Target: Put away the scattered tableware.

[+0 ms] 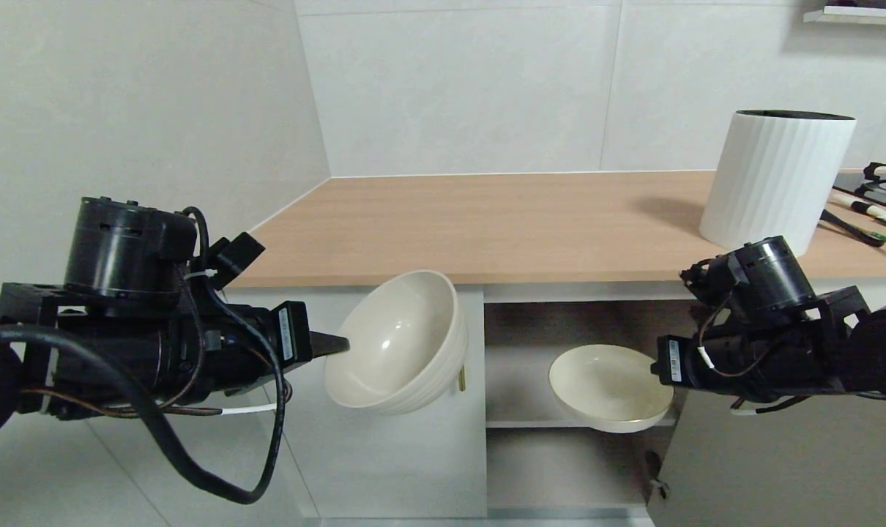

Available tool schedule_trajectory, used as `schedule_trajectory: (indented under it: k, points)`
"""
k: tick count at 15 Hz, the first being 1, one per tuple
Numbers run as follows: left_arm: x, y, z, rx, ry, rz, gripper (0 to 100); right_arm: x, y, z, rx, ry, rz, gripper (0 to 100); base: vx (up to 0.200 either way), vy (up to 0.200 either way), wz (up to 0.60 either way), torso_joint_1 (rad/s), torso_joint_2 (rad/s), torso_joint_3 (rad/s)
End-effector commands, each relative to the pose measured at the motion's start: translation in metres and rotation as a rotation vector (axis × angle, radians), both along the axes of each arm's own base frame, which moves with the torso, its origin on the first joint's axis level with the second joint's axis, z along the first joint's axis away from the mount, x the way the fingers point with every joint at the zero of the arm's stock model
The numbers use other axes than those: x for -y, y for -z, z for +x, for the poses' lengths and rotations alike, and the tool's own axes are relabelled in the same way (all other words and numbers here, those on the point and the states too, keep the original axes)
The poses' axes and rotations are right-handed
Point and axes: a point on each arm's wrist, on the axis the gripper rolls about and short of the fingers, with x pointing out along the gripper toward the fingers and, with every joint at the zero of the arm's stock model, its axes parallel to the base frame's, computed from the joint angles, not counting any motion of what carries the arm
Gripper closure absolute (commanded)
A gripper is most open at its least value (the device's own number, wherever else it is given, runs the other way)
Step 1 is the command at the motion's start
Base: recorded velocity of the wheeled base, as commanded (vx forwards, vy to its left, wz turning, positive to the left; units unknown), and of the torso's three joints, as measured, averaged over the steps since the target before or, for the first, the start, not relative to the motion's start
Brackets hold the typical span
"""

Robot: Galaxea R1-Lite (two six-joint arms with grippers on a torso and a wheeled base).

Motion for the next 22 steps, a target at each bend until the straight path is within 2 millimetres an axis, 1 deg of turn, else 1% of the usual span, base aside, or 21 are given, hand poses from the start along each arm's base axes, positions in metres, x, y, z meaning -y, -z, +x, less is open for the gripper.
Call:
schedule_trajectory:
  k: [1,7,11,15,16,17,18,19,21,22]
  points:
    - [0.0,0.001,0.001,-0.004,0.0,0.0,100,-0.001,0.004,0.002,-0.007,0.0,-0.003,100,0.0,0.0,0.0,-0.159,0.47,0.32]
    - [0.0,0.001,0.001,-0.004,-0.002,0.0,100,-0.001,0.011,0.008,-0.015,0.006,-0.006,100,0.0,0.0,0.0,-0.113,0.45,0.322]
    - [0.0,0.002,0.002,-0.009,-0.002,0.002,100,-0.004,0.018,0.015,-0.015,0.007,-0.006,100,0.0,0.0,0.0,-0.022,0.11,0.071]
    - [0.001,0.002,0.003,-0.008,-0.001,0.0,100,-0.017,0.058,0.048,0.016,0.027,-0.009,100,0.0,0.0,0.0,0.0,0.0,0.0]
    - [0.001,0.002,0.004,-0.009,-0.002,0.002,100,-0.022,0.074,0.063,0.047,0.051,-0.014,100,0.0,0.0,0.0,0.0,0.0,0.0]
    - [0.001,0.003,0.004,-0.011,-0.001,0.001,100,-0.025,0.101,0.082,0.069,0.099,-0.048,100,0.0,0.0,0.0,0.0,0.0,0.0]
    - [0.002,0.003,0.004,-0.012,-0.001,0.002,100,-0.027,0.109,0.089,0.074,0.108,-0.052,100,0.0,0.0,0.0,0.0,0.0,0.0]
    - [0.002,0.004,0.005,-0.017,-0.001,0.003,100,-0.03,0.123,0.102,0.075,0.123,-0.047,100,0.0,0.0,0.0,0.0,0.0,0.0]
    - [0.002,0.005,0.006,-0.019,-0.001,0.005,100,-0.028,0.139,0.119,0.067,0.155,-0.039,100,0.0,0.0,0.0,0.0,0.0,0.0]
    - [0.003,0.008,0.008,-0.027,-0.006,0.011,100,-0.024,0.148,0.134,0.068,0.179,-0.039,100,0.0,0.0,0.0,0.0,0.0,0.0]
